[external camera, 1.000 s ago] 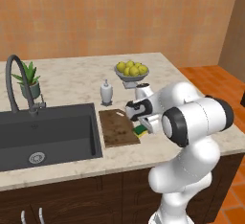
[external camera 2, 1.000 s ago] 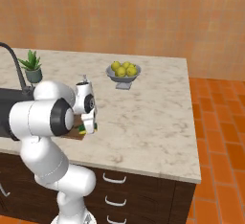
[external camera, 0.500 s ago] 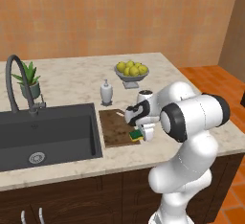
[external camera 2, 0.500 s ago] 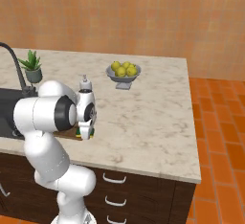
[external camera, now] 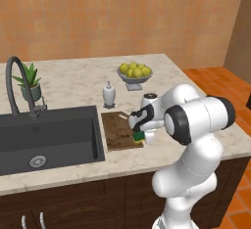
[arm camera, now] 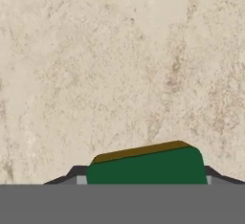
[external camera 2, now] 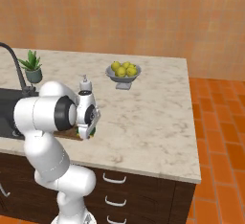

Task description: Pick up the sponge from the counter and clean the cutting board by briefly scrubbing or pressing down on the cutting board. Once finished, release the sponge.

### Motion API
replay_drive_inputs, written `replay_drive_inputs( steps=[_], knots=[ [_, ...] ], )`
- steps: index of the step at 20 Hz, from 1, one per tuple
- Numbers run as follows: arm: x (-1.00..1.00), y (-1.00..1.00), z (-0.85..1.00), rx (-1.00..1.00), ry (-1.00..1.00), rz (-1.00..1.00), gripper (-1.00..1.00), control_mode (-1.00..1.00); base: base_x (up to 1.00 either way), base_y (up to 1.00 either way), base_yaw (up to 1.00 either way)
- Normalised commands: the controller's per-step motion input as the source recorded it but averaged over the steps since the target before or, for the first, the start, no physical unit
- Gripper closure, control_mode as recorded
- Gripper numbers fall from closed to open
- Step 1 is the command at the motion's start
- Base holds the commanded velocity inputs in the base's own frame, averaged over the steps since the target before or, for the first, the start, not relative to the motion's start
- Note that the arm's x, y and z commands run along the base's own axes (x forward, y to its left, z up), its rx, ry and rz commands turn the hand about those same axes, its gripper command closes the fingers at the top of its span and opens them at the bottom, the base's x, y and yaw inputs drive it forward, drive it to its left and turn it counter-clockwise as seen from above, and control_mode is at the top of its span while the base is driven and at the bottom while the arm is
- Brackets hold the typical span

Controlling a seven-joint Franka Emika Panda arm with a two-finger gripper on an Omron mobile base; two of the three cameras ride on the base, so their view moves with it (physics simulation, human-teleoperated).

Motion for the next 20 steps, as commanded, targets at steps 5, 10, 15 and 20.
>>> replay_drive_inputs(
  steps=[5,10,15,20],
  knots=[
    [0.29,0.12,-0.22,0.00,-0.15,-0.23,1.00,-1.00,0.00,0.00,0.00],
    [0.31,0.13,-0.37,0.00,-0.21,-0.22,1.00,-1.00,0.00,0.00,0.00],
    [0.35,0.17,-0.38,0.00,-0.25,-0.20,1.00,-1.00,0.00,0.00,0.00],
    [0.35,0.17,-0.36,0.00,-0.32,-0.16,1.00,-1.00,0.00,0.00,0.00]
  ],
)
